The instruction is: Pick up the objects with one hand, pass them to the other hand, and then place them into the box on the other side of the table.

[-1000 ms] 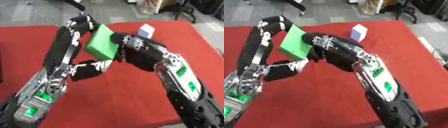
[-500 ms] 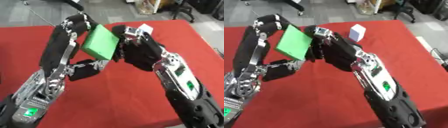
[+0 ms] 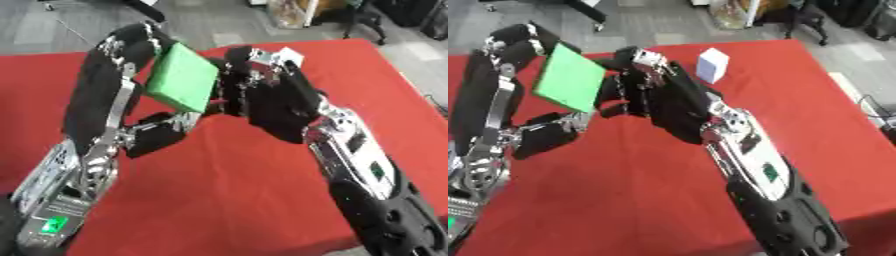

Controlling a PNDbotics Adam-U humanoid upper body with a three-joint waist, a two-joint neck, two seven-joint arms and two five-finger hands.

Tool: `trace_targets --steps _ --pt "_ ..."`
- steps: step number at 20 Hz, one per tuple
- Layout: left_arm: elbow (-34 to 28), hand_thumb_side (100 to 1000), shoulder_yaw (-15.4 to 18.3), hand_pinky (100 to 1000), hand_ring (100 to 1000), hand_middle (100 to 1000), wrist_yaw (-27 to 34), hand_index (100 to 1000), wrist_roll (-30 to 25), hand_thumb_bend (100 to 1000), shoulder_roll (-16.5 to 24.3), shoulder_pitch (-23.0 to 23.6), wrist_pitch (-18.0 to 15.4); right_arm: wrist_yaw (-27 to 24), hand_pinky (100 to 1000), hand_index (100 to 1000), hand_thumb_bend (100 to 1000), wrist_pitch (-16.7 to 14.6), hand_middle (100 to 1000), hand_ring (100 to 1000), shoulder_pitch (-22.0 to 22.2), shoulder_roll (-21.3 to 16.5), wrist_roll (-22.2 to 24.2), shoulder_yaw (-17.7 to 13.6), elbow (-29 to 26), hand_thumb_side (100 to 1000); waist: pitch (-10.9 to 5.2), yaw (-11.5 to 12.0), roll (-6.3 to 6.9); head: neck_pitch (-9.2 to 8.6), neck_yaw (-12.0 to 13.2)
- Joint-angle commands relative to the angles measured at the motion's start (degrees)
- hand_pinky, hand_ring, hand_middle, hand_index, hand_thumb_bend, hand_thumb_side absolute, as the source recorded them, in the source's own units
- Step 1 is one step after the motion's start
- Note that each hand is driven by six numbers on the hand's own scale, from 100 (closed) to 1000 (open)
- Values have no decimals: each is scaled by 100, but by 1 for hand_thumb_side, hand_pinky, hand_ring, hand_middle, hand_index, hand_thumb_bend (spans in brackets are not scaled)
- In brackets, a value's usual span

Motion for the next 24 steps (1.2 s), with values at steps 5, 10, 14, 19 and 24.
trace_targets --steps 5,10,14,19,24 --pt "40 167 190 702 518 522 -187 596 295 168 59 273 155 -219 829 972 100 -18 755 855 15 26 -511 -195 -40 1000 73 4 -24 -10 11" --pt "364 161 351 702 515 518 -314 590 602 175 76 662 334 -158 825 959 100 -277 739 840 121 72 -678 -423 -251 1000 90 -3 27 -10 292" --pt "599 145 828 705 525 529 -477 602 925 193 177 1039 678 -42 836 937 100 -969 733 833 421 11 -253 -799 -647 967 98 -3 97 -10 985" --pt "142 129 1780 692 535 539 -352 614 1021 232 790 1478 1636 804 838 938 100 -1752 722 834 942 -111 286 -1441 -630 969 80 1 205 -10 1351" --pt "39 118 2760 689 543 551 88 628 441 286 1904 1872 3063 1503 835 938 100 -2066 707 831 1282 -101 242 -1746 -346 976 34 -48 345 -10 1619"
